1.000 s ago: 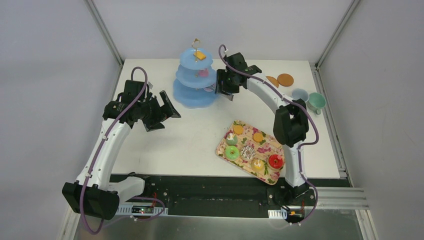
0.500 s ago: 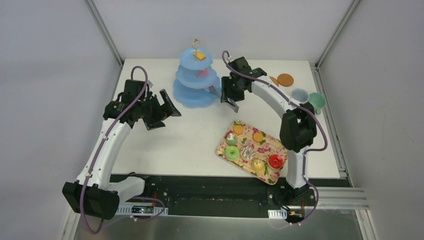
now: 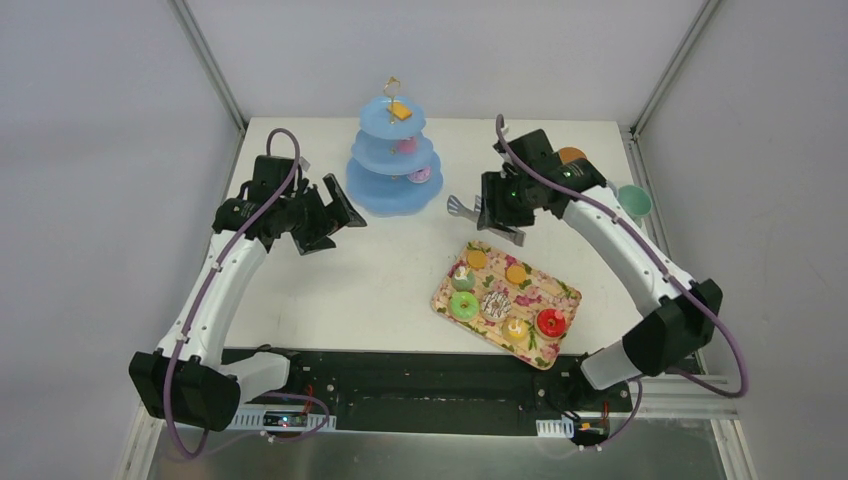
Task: Serve the afternoon tea
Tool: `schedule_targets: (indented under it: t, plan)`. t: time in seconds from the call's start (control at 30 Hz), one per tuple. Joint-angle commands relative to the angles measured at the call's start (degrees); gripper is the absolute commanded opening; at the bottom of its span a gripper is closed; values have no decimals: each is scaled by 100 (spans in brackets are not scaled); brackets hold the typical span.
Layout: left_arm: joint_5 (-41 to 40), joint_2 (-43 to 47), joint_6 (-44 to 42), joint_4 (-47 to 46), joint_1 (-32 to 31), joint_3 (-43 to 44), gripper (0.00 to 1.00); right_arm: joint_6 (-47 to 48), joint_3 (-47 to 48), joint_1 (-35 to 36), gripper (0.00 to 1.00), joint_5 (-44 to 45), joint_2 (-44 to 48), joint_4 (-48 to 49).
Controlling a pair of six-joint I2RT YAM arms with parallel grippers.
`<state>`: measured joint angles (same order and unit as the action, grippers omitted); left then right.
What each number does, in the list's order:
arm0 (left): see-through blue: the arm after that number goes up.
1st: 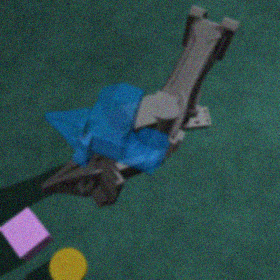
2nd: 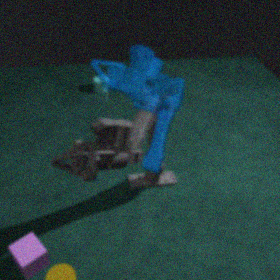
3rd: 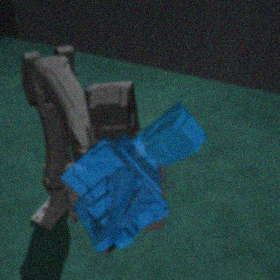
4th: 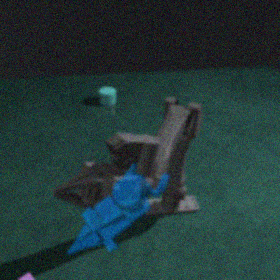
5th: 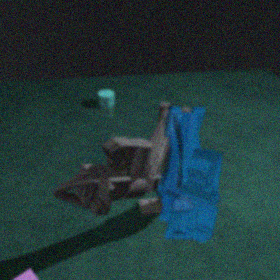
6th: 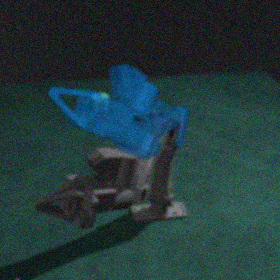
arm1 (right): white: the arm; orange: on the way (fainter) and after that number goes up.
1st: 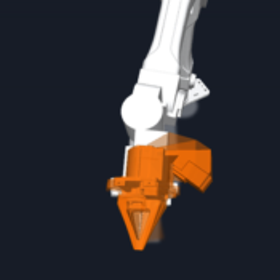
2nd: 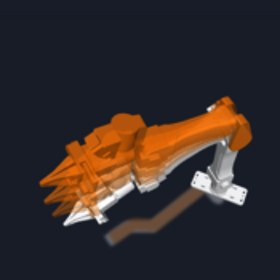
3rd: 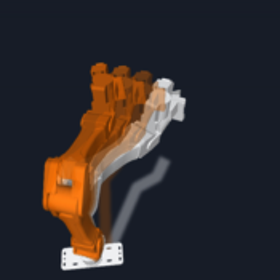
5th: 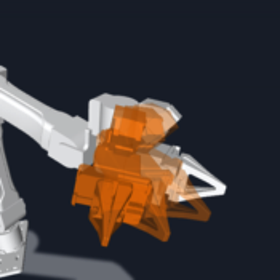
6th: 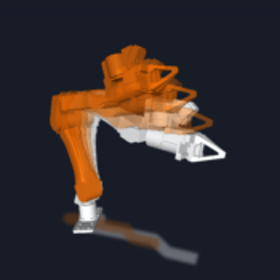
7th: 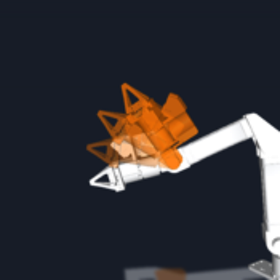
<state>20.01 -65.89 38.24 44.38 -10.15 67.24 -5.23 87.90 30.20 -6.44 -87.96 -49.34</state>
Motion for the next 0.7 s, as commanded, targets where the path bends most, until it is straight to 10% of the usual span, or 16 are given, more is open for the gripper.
schedule_targets:
  t: [0.0, 0.67]
  plan:
    - [234, -51, 110, -301, -12, -141, 91, 158, -389, 65, 54, -62, 701, -912]
    - [450, -325, 278, -512, -13, 57, 92, -615, -1086, 1563, 53, 905, 1221, -1403]
